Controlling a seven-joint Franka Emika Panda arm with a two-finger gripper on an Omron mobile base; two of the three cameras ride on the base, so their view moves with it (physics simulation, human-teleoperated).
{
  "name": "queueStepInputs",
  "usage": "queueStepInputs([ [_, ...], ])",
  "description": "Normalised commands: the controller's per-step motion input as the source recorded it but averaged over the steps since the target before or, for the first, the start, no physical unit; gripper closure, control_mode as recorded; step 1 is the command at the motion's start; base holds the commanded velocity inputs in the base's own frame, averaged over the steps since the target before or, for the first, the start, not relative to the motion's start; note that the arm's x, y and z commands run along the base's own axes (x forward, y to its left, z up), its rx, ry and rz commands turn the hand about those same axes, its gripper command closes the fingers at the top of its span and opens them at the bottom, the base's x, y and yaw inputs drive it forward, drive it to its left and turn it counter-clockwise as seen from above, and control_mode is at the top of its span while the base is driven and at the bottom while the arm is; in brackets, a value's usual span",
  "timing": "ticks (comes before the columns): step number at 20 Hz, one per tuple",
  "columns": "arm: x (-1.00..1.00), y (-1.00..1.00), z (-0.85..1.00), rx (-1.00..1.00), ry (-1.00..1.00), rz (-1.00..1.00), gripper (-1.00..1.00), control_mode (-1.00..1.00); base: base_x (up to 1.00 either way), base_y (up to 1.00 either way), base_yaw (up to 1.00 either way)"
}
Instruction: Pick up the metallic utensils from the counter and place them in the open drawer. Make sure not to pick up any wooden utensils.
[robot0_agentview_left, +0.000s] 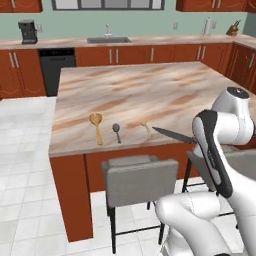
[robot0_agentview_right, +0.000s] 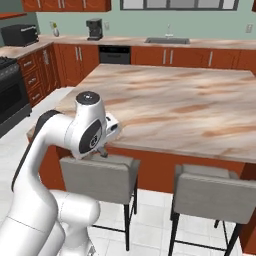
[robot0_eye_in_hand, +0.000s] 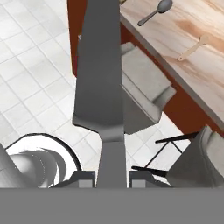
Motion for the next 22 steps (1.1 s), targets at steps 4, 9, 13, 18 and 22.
queueStepInputs([
  [4, 0.00, 0.00, 0.00, 0.00, 0.00, 0.00, 1.00, 1.00, -0.61, 0.43, 0.00],
  [9, 0.00, 0.00, 0.00, 0.00, 0.00, 0.00, 1.00, 1.00, -0.45, 0.69, 0.01],
  [13, 0.00, 0.00, 0.00, 0.00, 0.00, 0.00, 1.00, 1.00, -0.38, 0.87, 0.03],
  [18, 0.00, 0.00, 0.00, 0.00, 0.00, 0.00, 1.00, 1.00, -0.44, 0.92, 0.04],
  [22, 0.00, 0.00, 0.00, 0.00, 0.00, 0.00, 1.00, 1.00, -0.38, 0.87, 0.05],
])
